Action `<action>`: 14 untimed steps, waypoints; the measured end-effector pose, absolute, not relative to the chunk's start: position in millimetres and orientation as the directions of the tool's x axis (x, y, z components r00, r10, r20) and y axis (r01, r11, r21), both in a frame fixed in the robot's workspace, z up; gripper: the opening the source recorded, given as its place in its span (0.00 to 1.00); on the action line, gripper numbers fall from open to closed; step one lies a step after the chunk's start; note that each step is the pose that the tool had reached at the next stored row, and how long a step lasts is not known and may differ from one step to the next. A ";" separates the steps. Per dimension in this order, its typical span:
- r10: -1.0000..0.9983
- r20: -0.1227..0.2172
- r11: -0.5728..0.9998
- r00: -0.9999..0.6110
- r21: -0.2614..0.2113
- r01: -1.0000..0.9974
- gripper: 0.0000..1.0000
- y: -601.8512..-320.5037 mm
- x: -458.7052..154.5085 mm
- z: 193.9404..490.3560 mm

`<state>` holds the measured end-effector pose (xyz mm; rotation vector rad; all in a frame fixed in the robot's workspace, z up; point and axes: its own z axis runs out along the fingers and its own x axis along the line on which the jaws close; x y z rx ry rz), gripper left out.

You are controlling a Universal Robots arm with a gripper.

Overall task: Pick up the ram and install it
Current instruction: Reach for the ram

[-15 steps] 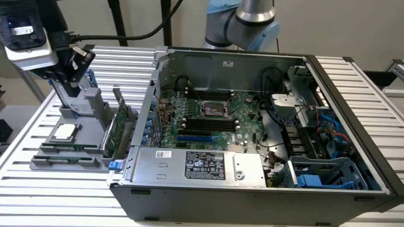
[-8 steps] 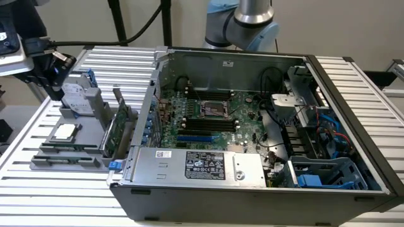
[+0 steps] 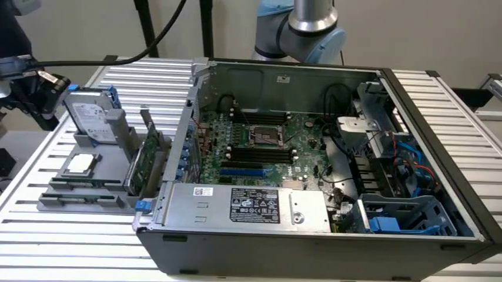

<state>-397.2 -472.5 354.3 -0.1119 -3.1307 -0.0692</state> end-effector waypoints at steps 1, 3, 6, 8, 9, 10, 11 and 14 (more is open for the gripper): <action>0.071 0.010 0.996 -0.997 0.044 0.072 0.00 -472.7 -397.8 354.2; 0.071 0.010 0.996 -0.997 0.044 0.071 0.00 -472.7 -397.8 354.1; 0.071 0.010 0.996 -0.997 0.044 0.072 0.00 -472.7 -397.9 354.1; 0.071 0.010 0.996 -0.997 0.044 0.071 0.00 -472.7 -397.9 354.2; 0.071 0.010 0.996 -0.997 0.044 0.071 0.00 -472.7 -397.9 354.2; 0.071 0.010 0.996 -0.997 0.044 0.072 0.00 -472.7 -397.9 354.1; 0.071 0.010 0.996 -0.997 0.044 0.072 0.00 -472.7 -397.9 354.2; 0.071 0.010 0.996 -0.997 0.044 0.071 0.00 -472.7 -397.9 354.2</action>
